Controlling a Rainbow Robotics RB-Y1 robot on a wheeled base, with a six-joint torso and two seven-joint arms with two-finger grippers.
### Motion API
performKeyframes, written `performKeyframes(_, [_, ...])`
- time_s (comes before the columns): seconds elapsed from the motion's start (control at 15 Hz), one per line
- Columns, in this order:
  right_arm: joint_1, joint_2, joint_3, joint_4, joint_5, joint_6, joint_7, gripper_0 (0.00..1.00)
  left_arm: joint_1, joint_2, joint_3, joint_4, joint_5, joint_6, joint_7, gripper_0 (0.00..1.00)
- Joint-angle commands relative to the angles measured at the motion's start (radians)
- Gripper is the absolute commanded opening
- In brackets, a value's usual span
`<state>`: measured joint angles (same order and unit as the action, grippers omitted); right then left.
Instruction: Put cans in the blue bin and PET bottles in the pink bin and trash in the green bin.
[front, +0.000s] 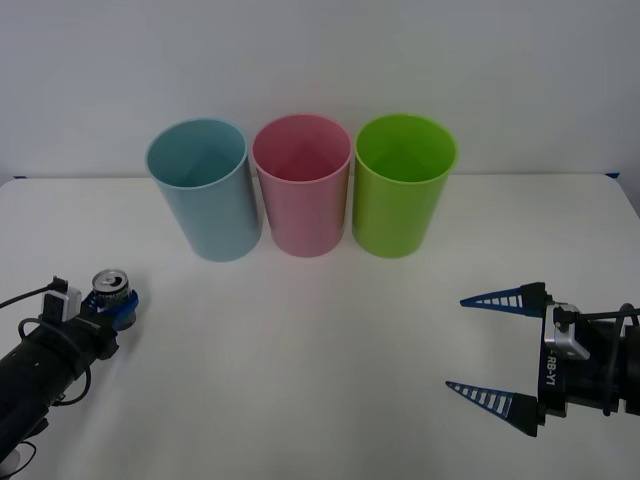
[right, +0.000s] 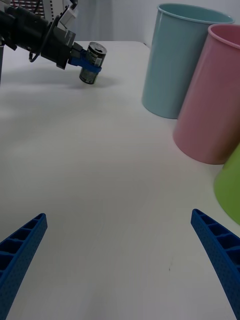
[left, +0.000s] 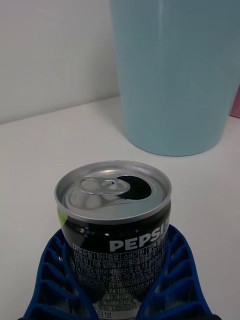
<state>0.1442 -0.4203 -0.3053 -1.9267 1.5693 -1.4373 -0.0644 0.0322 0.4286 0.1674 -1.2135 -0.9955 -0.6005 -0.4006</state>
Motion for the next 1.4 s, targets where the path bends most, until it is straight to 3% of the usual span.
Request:
performKeyframes(0.07, [0.000,0.000,0.000,0.000,0.000,0.000,0.000,1.00,0.002,0.001,0.000,0.000,0.006,-0.005,-0.004,0.00])
performKeyframes(0.33, [0.000,0.000,0.000,0.000,0.000,0.000,0.000,1.00,0.005,0.001,0.011,0.000,0.021,-0.058,-0.009,0.00])
performKeyframes(1.07, [0.000,0.000,0.000,0.000,0.000,0.000,0.000,1.00,0.035,0.001,0.132,0.000,0.115,-0.512,0.008,0.00])
performKeyframes(1.4, [0.000,0.000,0.000,0.000,0.000,0.000,0.000,1.00,0.055,0.001,0.173,-0.081,0.155,-0.558,0.034,0.00])
